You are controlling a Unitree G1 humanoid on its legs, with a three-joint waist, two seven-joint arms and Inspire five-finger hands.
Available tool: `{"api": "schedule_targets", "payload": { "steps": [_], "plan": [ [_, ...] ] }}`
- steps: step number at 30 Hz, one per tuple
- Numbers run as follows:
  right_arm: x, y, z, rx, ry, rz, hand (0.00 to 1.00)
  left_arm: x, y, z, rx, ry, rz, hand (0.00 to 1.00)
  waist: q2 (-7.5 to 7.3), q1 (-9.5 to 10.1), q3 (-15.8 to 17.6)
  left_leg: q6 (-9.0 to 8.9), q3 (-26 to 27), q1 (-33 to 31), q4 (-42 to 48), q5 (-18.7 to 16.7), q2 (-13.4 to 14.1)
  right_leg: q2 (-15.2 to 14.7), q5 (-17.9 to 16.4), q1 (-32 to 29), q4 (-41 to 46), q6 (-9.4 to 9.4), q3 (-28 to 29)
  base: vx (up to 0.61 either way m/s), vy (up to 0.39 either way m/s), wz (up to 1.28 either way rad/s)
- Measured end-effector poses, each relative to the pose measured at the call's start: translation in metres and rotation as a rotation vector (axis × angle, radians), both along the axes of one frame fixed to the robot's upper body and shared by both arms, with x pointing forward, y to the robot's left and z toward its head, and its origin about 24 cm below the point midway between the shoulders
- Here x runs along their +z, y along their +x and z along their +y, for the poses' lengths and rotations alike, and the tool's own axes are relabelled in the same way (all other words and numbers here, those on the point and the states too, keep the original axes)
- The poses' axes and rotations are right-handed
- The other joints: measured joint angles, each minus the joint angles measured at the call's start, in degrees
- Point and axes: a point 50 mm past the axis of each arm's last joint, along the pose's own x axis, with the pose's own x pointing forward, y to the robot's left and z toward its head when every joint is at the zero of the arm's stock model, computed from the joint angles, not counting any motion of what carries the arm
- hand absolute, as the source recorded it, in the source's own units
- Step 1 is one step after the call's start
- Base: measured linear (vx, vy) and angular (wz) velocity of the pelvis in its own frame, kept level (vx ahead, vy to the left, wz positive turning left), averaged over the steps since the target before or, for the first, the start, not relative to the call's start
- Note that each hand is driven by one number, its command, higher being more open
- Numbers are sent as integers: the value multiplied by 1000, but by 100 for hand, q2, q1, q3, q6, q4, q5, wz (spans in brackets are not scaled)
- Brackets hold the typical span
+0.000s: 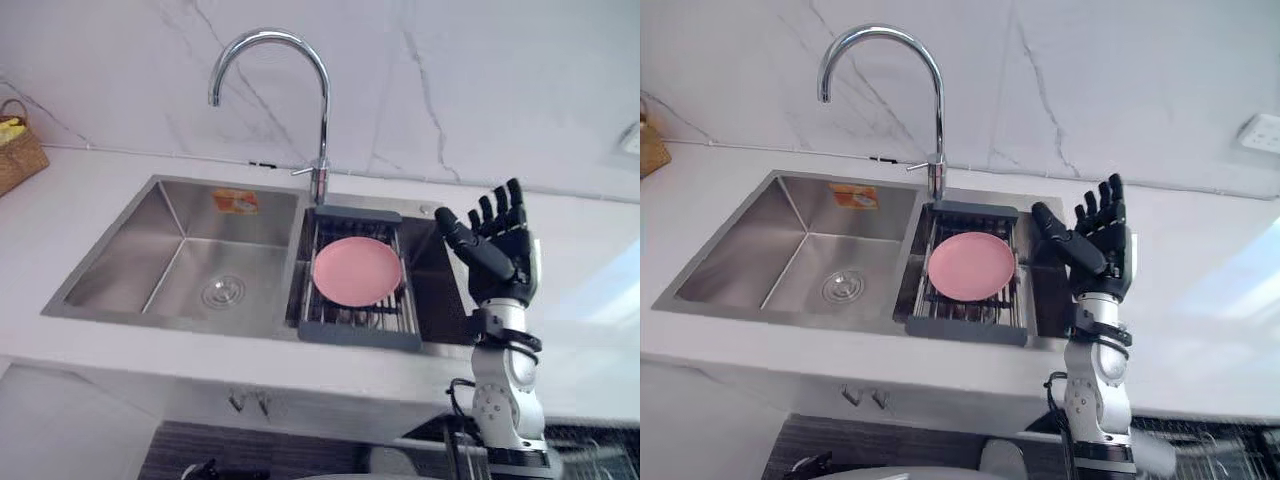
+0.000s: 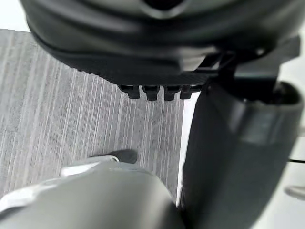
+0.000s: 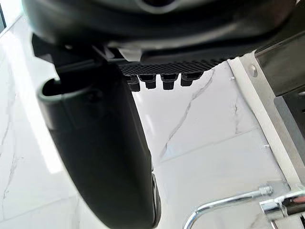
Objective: Walk over to the sink, pick up the cup, carry it to the dishwasher, place the cup inside the dishwasher, then close the dishwasher door
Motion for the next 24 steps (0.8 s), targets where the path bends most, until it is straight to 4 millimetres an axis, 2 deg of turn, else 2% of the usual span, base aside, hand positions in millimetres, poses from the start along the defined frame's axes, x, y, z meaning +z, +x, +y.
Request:
{"api": "schedule_targets", "payload": {
  "steps": [2, 5, 7, 8, 9, 10, 11, 12, 13, 14, 15, 16, 17, 19, 20, 21, 24],
  "plan": [
    [-2, 0, -5, -31, 9, 14, 100, 0, 1, -2, 18, -7, 1, 100, 99, 2, 57, -57, -11, -20, -2, -33, 126, 98, -37, 43, -74, -64, -109, 230, -121, 17],
    [-5, -3, -11, -73, 24, 34, 100, -1, 1, -5, 40, -12, -2, 100, 140, 3, 103, -73, 31, -8, 211, -37, 185, 140, -111, 206, -89, -112, -142, 179, -69, 13],
    [-6, -5, -12, -83, 25, 31, 100, -1, 1, -5, 96, -11, -16, 100, 143, -3, 124, -237, 95, -356, 1237, -138, 173, 93, -187, 489, -235, -103, -153, 85, -38, 15],
    [-6, -6, -12, -84, 24, 30, 100, 0, 3, -5, 111, -10, -27, 100, 147, -4, 131, -260, 126, -519, 1632, -152, 186, 86, -214, 595, -327, -108, -152, 61, -59, 16],
    [-7, -7, -13, -85, 24, 33, 100, 1, 6, -7, 148, -13, -53, 100, 220, 7, 185, -265, 172, -814, 2455, -150, 286, 106, -217, 842, -544, -110, -163, 61, -22, 8],
    [-8, -7, -12, -87, 31, 37, 100, 1, 8, -6, 182, -16, -75, 100, 234, 45, 262, -353, 195, -1052, 3116, -207, 418, 137, -225, 1054, -682, -141, -182, 58, 4, 3],
    [-9, -8, -11, -87, 38, 39, 100, 2, 9, -7, 189, -19, -82, 100, 256, 71, 263, -282, 225, -1094, 3136, -329, 479, 140, -240, 1105, -709, -167, -174, 44, 41, -12],
    [-10, -8, -9, -88, 52, 38, 100, 2, 11, -7, 196, -23, -92, 100, 259, 112, 267, -223, 244, -1217, 2921, -528, 564, 117, -273, 1156, -759, -181, -107, 35, 32, -18],
    [-10, -8, -9, -88, 53, 37, 100, 3, 11, -6, 203, -25, -98, 100, 244, 120, 282, -232, 222, -1290, 2759, -539, 582, 86, -277, 1182, -795, -176, -66, 40, 46, -13],
    [-10, -8, -9, -89, 52, 33, 100, 6, 20, -5, 208, -32, -132, 100, 247, 102, 306, -268, 81, -1459, 2306, -512, 593, 35, -280, 1173, -827, -171, -44, 50, 87, -12],
    [-8, -6, -10, -86, 43, 29, 100, 8, 29, -7, 181, -40, -158, 100, 278, 91, 345, -342, -19, -1448, 1624, -147, 589, 15, -275, 1058, -768, -73, 37, 52, 159, -18],
    [-7, -5, -9, -79, 36, 25, 100, 7, 29, -9, 181, -45, -155, 100, 342, 88, 361, -380, -58, -1412, 1329, 336, 611, 39, -282, 1002, -741, -13, 97, 76, 246, -39],
    [-4, -3, -9, -74, 33, 13, 100, 6, 27, -15, 201, -79, -149, 100, 414, 99, 439, -518, 19, -1239, 994, 515, 590, 26, -281, 972, -757, 112, 222, 59, 271, -44],
    [-4, -4, -9, -76, 38, 12, 100, 3, 21, -13, 288, -105, -125, 100, 307, 116, 454, -375, 222, -988, 419, 609, 384, -154, -192, 901, -818, 234, 382, 31, 178, -34],
    [-3, -4, -9, -76, 36, 5, 100, 3, 18, -12, 290, -101, -114, 100, 301, 116, 448, -324, 287, -872, 220, 662, 278, -254, -130, 926, -880, 290, 420, 32, 109, -18],
    [-1, -5, -9, -76, 33, -4, 100, 1, 12, -12, 294, -99, -88, 100, 333, 100, 425, -261, 348, -732, -45, 762, 155, -357, -44, 990, -984, 425, 447, 49, 101, -11],
    [-1, -9, -13, -95, 24, 0, 100, -1, 1, -12, 296, -93, -56, 100, 344, 5, 397, -187, 388, -497, -616, 1028, 0, -470, 52, 1061, -1201, 535, 405, 95, 71, 4]
  ]
}}
